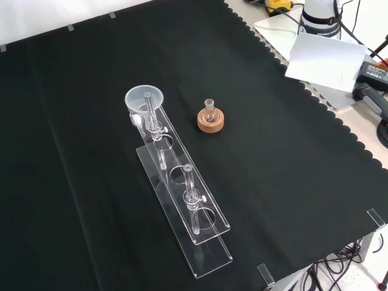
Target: Pick up the funnel from the transparent funnel stand.
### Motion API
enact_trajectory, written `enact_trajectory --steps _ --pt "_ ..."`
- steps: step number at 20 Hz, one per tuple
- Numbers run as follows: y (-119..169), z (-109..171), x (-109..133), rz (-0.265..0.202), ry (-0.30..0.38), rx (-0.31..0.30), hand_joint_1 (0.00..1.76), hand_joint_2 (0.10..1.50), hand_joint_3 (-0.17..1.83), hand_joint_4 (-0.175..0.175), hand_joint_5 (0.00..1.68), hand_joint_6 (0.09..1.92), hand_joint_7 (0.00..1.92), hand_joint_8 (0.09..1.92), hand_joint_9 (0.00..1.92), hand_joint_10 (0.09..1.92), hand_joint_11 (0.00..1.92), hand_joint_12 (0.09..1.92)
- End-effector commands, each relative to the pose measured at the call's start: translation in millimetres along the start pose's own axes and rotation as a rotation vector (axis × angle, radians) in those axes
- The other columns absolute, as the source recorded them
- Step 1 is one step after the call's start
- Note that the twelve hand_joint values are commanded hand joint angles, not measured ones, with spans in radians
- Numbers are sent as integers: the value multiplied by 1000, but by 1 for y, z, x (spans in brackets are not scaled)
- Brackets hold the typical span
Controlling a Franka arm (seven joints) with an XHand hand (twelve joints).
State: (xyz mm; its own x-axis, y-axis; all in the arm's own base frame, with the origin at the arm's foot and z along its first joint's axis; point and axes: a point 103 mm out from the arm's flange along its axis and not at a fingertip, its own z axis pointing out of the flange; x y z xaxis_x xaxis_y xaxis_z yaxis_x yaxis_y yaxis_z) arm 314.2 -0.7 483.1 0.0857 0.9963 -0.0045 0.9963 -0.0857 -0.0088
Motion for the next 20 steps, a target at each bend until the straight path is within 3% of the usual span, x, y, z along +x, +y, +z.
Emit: enact_trajectory --steps 1,10,13,20 --pt "23 11 -6 28 15 23 0 1397 -44 20 138 87 0 290 343 87 16 1364" --pt "72 26 7 35 -10 59 0 1395 -48 17 154 87 0 307 348 87 12 1373" --pt "93 31 15 11 -28 77 19 1367 -62 14 151 87 4 316 348 87 5 1376" --pt "159 52 43 -69 -44 152 259 1230 -137 -11 128 87 19 360 350 87 0 1371"
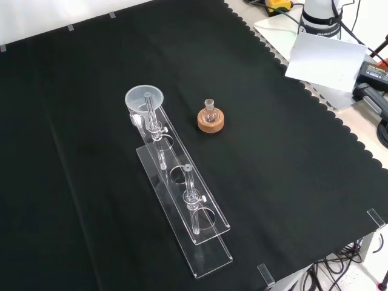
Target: Pick up the funnel from the transparent funnel stand.
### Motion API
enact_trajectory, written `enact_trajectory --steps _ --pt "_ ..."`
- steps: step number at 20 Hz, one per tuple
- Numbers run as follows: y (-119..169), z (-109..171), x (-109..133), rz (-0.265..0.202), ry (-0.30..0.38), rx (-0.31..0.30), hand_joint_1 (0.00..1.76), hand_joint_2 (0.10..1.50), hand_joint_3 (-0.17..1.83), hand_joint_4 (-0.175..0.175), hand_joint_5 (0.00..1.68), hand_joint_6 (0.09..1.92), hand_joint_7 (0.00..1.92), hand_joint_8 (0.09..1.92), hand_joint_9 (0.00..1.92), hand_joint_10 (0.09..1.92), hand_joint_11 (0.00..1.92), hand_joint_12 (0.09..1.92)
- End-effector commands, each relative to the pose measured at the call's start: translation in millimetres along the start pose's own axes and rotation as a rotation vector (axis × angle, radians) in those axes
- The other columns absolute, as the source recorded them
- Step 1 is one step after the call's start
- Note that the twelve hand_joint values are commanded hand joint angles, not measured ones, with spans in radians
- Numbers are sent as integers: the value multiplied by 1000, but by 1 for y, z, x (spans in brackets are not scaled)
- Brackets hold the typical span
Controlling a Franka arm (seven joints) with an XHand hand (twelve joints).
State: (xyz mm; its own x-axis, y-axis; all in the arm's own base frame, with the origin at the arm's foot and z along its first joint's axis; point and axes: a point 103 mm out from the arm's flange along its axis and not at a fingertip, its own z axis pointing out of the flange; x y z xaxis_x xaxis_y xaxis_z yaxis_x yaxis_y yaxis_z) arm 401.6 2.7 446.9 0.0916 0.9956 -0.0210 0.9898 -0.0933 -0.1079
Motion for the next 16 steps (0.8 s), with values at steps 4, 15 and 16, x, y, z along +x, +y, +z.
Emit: enact_trajectory --steps 4,15,16 --pt "102 22 58 -113 -68 97 399 1174 -172 -23 120 87 3 409 351 87 0 1380" --pt "133 66 103 -153 -115 209 508 1068 -175 -36 144 87 2 524 128 726 6 1442" --pt "134 69 105 -153 -114 225 522 1056 -175 -38 153 87 2 553 136 743 13 1449"
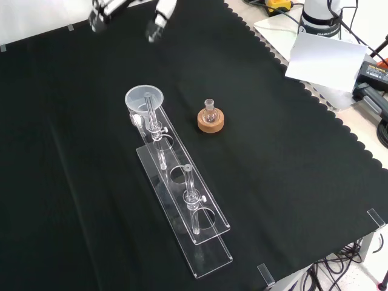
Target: Pick up the funnel from the transparent funnel stand.
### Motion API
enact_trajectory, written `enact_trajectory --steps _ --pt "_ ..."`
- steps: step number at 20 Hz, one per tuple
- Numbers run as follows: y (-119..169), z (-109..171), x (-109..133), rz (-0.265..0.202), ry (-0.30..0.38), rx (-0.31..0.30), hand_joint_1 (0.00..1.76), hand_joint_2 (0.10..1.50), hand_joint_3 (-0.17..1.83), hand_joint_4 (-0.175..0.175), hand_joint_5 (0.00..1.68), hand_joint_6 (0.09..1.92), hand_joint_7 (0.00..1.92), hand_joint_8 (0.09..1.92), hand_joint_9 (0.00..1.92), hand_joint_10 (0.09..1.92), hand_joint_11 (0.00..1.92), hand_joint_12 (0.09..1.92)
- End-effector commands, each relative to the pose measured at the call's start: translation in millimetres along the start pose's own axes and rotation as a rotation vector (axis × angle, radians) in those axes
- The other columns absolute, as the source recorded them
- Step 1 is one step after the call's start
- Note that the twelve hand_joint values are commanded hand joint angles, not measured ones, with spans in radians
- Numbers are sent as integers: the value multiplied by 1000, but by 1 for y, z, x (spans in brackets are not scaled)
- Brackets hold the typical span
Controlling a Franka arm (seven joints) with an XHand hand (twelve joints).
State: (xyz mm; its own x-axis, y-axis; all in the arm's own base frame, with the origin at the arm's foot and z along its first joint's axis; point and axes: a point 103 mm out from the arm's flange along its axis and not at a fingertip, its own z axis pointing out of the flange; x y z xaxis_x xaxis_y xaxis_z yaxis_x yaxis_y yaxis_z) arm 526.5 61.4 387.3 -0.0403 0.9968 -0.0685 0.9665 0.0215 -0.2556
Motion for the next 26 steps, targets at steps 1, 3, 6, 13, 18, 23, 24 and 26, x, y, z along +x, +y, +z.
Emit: enact_trajectory --steps 1,3,6,13,18,23,24,26 --pt "18 22 36 -35 -39 96 531 1047 -175 -39 159 87 1 573 142 753 20 1454" --pt "20 25 39 -37 -37 127 545 1022 -175 -39 165 87 0 585 146 763 40 1465" --pt "23 29 44 -36 -37 167 563 986 -175 -39 168 87 0 525 124 778 77 1488" --pt "33 48 56 -49 -70 261 595 906 -175 -43 79 87 0 273 12 835 138 1531" --pt "38 61 59 -49 -90 280 594 884 -175 -41 37 87 0 209 0 818 118 1536" --pt "43 72 57 -46 -106 306 628 874 -175 -42 26 87 0 180 0 753 62 1544" --pt "44 74 57 -46 -108 310 638 872 -175 -43 22 87 0 165 0 733 53 1545" --pt "45 77 55 -46 -111 313 649 870 -175 -43 17 87 0 150 0 713 44 1546"
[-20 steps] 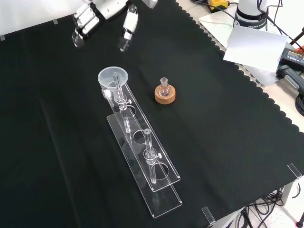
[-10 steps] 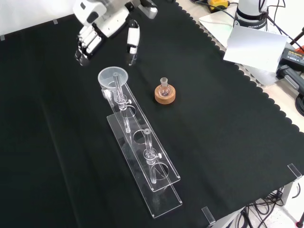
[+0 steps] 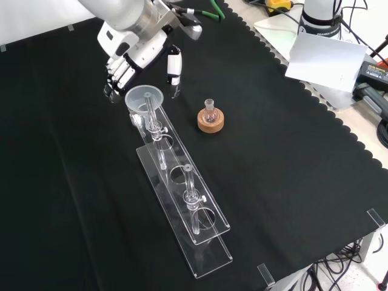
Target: Pick up the funnel from the transparent funnel stand.
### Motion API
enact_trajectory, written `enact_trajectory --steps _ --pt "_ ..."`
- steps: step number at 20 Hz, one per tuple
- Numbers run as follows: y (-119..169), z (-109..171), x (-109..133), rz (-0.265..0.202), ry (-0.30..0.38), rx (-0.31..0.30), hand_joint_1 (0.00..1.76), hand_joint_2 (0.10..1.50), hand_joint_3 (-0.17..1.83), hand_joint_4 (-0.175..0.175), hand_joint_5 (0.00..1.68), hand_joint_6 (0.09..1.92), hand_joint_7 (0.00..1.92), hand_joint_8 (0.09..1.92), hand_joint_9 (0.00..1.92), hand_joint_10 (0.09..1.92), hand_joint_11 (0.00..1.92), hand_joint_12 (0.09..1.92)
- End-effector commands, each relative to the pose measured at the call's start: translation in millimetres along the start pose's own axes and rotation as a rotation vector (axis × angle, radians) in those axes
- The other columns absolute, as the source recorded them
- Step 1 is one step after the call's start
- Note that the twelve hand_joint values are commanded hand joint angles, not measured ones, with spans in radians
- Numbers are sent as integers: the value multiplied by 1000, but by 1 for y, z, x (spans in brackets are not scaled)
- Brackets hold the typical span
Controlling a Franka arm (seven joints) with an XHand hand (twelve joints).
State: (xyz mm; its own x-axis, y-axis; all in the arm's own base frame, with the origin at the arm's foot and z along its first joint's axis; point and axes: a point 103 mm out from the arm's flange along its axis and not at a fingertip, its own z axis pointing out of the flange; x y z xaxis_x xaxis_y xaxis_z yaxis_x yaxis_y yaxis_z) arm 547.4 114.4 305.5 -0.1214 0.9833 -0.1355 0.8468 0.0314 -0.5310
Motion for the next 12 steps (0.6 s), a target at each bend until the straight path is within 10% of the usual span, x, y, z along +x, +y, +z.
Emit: enact_trajectory --steps 1,12 --pt "6 7 -2 0 -15 23 652 870 -175 -43 16 87 0 146 0 709 43 1546" --pt "13 17 -5 3 -32 41 726 843 -175 -53 0 87 0 87 0 689 74 1520"
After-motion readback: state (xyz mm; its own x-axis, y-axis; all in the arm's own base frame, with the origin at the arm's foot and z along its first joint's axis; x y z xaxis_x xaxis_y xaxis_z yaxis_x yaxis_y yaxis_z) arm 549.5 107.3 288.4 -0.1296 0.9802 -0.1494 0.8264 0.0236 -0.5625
